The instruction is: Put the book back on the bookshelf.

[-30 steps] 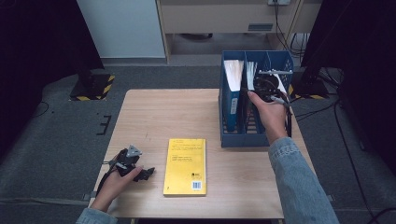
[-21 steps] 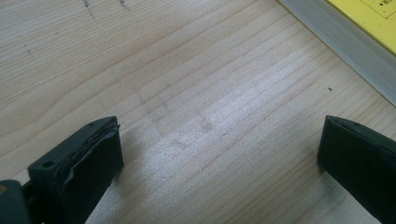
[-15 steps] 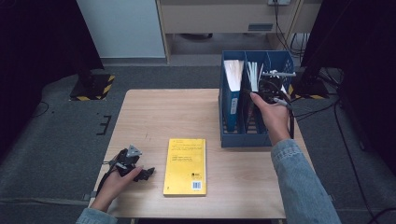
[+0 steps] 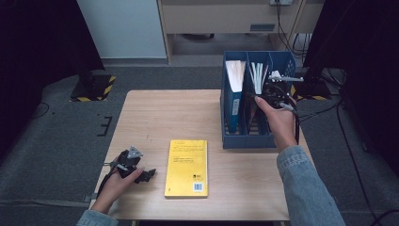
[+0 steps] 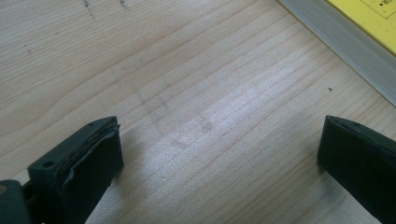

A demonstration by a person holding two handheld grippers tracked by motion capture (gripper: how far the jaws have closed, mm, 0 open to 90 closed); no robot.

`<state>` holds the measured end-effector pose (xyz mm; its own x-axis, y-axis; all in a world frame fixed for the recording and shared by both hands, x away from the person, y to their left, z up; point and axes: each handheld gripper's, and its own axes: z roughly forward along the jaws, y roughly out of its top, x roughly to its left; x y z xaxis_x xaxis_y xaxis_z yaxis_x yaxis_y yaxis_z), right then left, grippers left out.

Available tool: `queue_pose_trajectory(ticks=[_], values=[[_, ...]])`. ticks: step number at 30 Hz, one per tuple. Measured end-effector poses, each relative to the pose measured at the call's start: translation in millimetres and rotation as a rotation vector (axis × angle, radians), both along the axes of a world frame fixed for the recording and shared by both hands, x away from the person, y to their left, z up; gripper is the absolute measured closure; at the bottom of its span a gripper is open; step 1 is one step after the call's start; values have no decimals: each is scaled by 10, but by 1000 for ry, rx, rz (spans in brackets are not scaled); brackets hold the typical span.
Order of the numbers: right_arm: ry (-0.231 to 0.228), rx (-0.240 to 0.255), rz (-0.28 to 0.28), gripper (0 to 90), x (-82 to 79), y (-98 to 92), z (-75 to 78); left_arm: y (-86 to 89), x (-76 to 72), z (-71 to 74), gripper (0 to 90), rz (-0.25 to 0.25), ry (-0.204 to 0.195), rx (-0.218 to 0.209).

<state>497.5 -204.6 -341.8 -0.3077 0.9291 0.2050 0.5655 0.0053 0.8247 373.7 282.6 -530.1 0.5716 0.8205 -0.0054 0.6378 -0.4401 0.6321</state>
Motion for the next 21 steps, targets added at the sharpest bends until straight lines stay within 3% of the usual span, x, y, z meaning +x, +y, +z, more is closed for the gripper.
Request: queue_pose_trajectory(ticks=[12, 21], values=[[-13, -27, 1, 190, -273, 17, -53, 0, 0, 1, 0, -2, 1, 2], [-14, -52, 66, 171, -613, 85, -188, -2, -3, -1, 0, -1, -1, 2]])
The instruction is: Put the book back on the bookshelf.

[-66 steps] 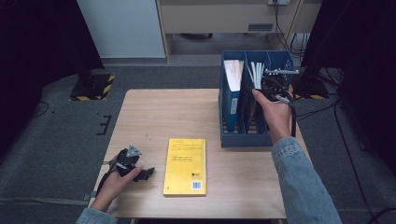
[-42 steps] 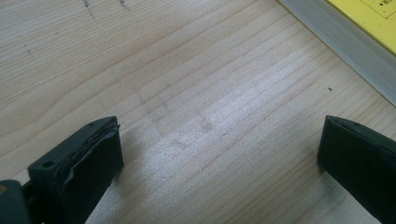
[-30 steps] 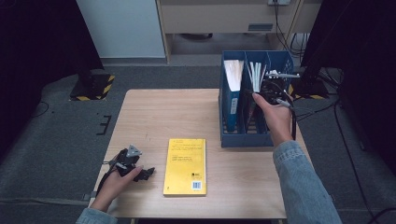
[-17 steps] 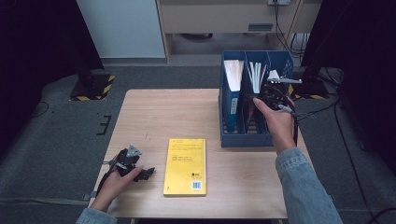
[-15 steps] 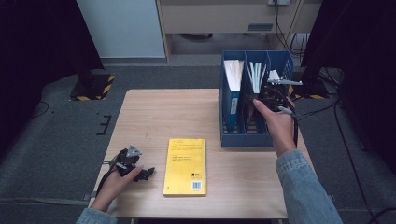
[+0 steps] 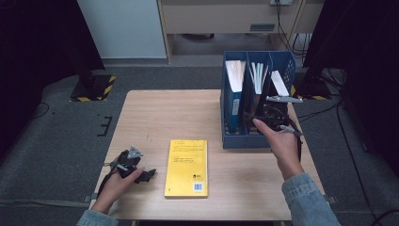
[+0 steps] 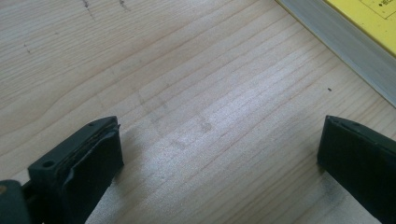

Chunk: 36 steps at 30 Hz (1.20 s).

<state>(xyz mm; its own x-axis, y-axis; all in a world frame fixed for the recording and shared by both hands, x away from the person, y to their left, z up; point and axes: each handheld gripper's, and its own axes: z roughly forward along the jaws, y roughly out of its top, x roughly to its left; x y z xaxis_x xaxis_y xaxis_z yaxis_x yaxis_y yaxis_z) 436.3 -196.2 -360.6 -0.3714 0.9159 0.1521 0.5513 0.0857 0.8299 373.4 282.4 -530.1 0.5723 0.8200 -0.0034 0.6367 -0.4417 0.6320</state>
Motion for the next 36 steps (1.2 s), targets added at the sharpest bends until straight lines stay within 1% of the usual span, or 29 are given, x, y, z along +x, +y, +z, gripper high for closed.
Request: queue_pose_trajectory(ticks=[4, 6, 9, 11, 13, 15, 17, 20, 23, 26, 28, 29, 30, 31, 32, 33, 34, 35, 36], values=[[-5, 2, 26, 167, -133, 49, -67, 0, 10, 1, 0, -7, 1, 2], [-5, 23, 40, 170, -210, 86, -112, -3, 14, 1, 0, -6, 0, 2], [6, 26, 74, 171, -324, 171, -226, -4, 13, -1, 0, -7, -2, 1], [11, 40, 90, 174, -380, 218, -295, -4, 14, -1, 0, -8, -2, 1], [30, 73, 117, 174, -438, 272, -378, -6, 21, 1, 0, -14, 1, 2], [32, 74, 134, 174, -476, 319, -428, -10, 28, -1, 0, -27, -3, 0], [33, 88, 154, 174, -514, 369, -482, -10, 30, -2, 0, -31, -3, -1], [24, 78, 182, 176, -562, 460, -574, -8, 36, -1, 0, -33, -1, -1], [22, 69, 214, 208, -588, 567, -682, -11, 33, 0, 0, -21, -1, -3], [36, 70, 248, 246, -608, 696, -814, -9, 30, -1, 0, -19, -2, -6], [43, 91, 268, 274, -626, 781, -894, 10, 28, 7, 3, -16, 0, -14], [50, 91, 280, 282, -635, 828, -928, 30, 27, 16, 17, -8, 1, -25], [51, 74, 293, 287, -643, 876, -954, 54, 21, 31, 33, 6, 6, -37], [32, 47, 314, 310, -662, 932, -982, 66, 18, 39, 48, 12, 5, -41], [22, 31, 322, 312, -680, 961, -999, 79, 14, 58, 49, 17, -6, -44], [23, 11, 328, 312, -712, 1007, -1038, 80, 12, 72, 63, 17, -12, -47], [21, 1, 339, 318, -724, 1027, -1069, 72, 8, 99, 80, 16, -21, -69], [25, -9, 350, 321, -750, 1060, -1123, 56, 0, 128, 83, 8, -21, -88], [32, -18, 352, 321, -767, 1083, -1169, 42, -5, 149, 92, -6, -24, -98]])
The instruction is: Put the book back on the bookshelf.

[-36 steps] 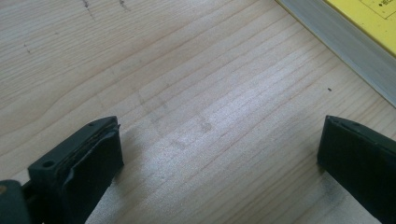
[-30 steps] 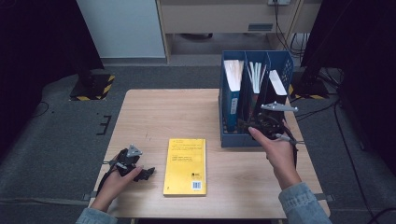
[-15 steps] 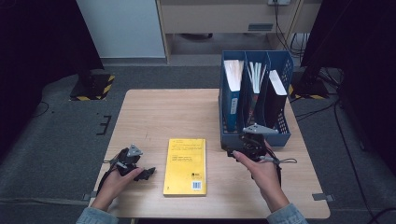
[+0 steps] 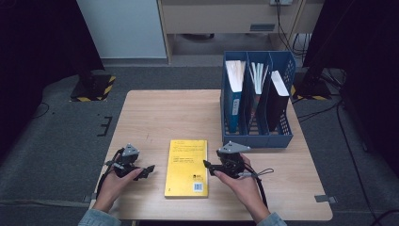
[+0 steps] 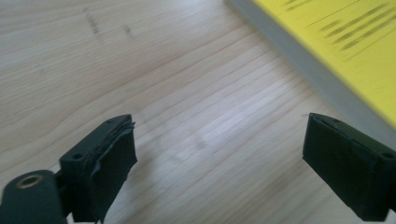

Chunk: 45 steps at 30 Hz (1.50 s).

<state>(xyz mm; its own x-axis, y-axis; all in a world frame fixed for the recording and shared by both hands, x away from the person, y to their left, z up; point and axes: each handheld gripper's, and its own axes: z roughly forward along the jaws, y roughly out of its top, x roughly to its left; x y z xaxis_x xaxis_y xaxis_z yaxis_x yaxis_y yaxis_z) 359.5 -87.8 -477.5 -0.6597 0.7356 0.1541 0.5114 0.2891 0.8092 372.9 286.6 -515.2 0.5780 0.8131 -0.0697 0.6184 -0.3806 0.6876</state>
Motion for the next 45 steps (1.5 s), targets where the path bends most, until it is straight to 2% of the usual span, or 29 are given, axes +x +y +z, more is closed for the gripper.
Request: queue_pose_trajectory(ticks=[2, 4, 7, 13, 16, 18, 20, 22, 25, 28, 32, 35, 41, 45], values=[[14, -8, 8, 340, -17, 22, -80, -54, -21, 50, 110, -24, -16, -24], [30, 6, 12, 390, -42, 25, -151, -128, -43, 104, 110, -43, -20, -58], [39, -12, 20, 439, -57, 45, -226, -228, -61, 153, 114, -51, -24, -81], [52, -33, 22, 413, -71, 120, -351, -483, -67, 160, 144, -90, -45, -18], [76, -41, 33, 396, -80, 158, -411, -628, -88, 171, 141, -101, -55, -26], [87, -45, 37, 373, -85, 185, -437, -718, -108, 161, 135, -116, -61, -12], [93, -45, 41, 363, -88, 209, -458, -770, -108, 131, 122, -123, -44, -18], [96, -53, 48, 352, -102, 237, -472, -771, -96, 118, 122, -108, -47, -9], [88, -59, 57, 344, -117, 254, -480, -747, -73, 123, 123, -95, -33, -58], [103, -49, 55, 333, -129, 276, -492, -774, -57, 86, 120, -104, -12, -48], [92, -44, 57, 320, -145, 309, -504, -831, -68, 38, 84, -130, 15, -41], [91, -42, 50, 298, -149, 322, -511, -847, -68, 19, 79, -128, 30, -43], [89, -44, 49, 266, -153, 336, -527, -885, -52, -30, 83, -146, 47, -19], [93, -41, 47, 263, -154, 338, -529, -907, -37, -52, 84, -159, 73, -37]])
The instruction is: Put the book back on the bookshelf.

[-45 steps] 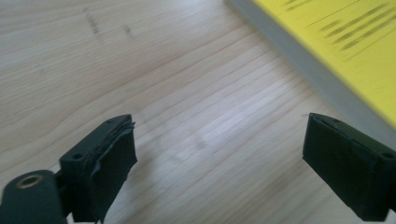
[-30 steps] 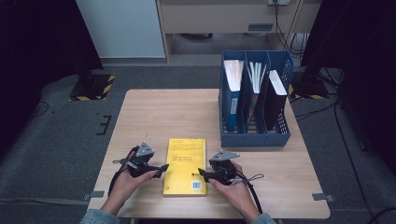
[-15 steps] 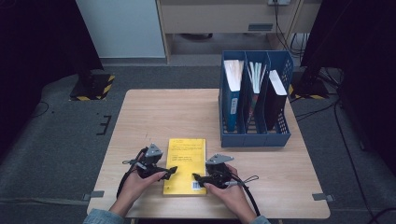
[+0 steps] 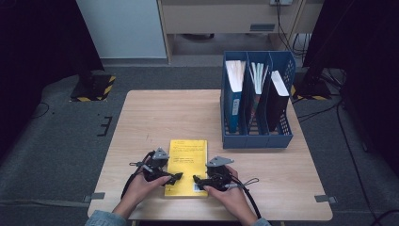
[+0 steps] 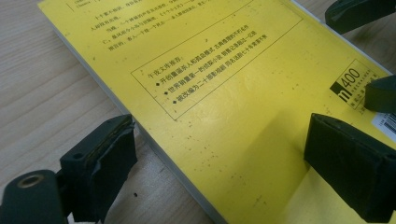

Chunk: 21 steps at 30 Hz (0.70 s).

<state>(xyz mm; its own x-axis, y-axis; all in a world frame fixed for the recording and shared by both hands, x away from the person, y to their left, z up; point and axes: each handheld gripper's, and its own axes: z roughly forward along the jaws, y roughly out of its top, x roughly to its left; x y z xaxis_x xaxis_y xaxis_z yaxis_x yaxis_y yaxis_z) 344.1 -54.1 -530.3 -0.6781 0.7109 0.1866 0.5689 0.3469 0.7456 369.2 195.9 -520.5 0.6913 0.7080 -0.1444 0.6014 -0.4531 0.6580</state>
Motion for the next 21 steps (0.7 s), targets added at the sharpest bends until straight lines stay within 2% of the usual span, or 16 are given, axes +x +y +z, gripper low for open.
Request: queue_pose_trajectory(ticks=[2, 3, 10, 13, 15, 21], values=[[-3, -2, -1, 262, 2, 2, 0, 10, 13, -19, 77, 6, 20, -19], [-3, -3, -1, 262, 2, 2, 0, 21, 20, -42, 74, 10, 36, -41], [-4, -1, -3, 259, -3, 6, -2, 21, 38, -41, 56, -2, 38, -47], [-4, 0, -5, 257, -5, 8, -3, 36, 49, -21, 93, 6, 45, -42], [-4, 0, -7, 254, -10, 12, -4, 47, 50, -3, 120, 17, 49, -60], [-8, 0, -9, 254, -10, 12, -8, 77, 29, 76, 175, 18, 20, -103]])
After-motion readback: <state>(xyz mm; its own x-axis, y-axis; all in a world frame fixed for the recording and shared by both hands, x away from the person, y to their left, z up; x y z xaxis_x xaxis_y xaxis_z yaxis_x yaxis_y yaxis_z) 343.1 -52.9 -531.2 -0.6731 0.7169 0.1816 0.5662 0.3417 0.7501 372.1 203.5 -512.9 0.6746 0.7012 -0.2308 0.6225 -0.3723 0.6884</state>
